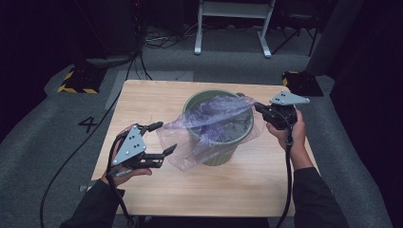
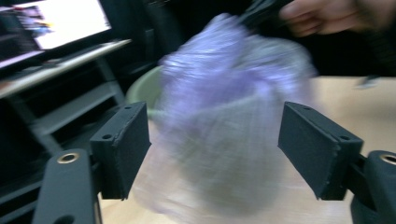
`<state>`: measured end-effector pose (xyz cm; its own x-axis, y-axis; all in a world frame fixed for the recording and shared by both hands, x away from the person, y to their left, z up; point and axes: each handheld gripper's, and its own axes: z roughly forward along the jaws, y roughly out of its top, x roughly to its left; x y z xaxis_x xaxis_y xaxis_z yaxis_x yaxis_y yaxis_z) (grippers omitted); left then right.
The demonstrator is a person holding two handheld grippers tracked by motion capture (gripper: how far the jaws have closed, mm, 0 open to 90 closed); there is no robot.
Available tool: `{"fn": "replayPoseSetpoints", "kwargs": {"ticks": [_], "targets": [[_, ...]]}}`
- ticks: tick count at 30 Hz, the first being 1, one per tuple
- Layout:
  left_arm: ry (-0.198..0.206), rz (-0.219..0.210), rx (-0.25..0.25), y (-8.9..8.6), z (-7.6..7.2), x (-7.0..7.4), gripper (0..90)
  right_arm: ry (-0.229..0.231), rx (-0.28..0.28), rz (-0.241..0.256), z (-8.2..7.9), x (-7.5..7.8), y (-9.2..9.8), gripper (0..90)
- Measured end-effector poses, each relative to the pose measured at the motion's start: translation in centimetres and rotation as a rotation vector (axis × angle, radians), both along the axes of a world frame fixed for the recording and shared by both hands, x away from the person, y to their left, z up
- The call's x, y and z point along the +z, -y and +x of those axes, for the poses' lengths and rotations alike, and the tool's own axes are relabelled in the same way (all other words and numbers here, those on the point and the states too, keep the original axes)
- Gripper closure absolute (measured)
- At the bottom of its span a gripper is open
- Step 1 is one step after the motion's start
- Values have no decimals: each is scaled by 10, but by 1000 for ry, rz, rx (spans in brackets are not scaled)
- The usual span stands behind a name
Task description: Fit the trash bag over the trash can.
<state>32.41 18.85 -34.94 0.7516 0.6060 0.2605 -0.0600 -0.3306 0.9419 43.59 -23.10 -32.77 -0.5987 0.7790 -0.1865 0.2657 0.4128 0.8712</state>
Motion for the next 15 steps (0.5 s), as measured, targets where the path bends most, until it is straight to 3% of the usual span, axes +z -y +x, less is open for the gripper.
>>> {"fn": "replayPoseSetpoints", "kwargs": {"ticks": [4, 6, 9, 11, 15], "targets": [[-12, -23, 67, -3, 14, -1, 264, -4, 6, -1, 0, -1, -1, 900], [-84, -32, 13, -8, 27, 3, 253, -4, 8, -2, 1, -1, -2, 900], [-120, -71, -79, -14, 37, 2, 234, -12, 0, 5, 2, -2, -2, 899], [-132, -47, -129, -9, 36, 0, 204, -14, 2, 11, 2, -3, -2, 897], [-115, 37, -175, 7, 31, 0, 182, -24, -10, 5, 5, -4, -2, 891]]}}
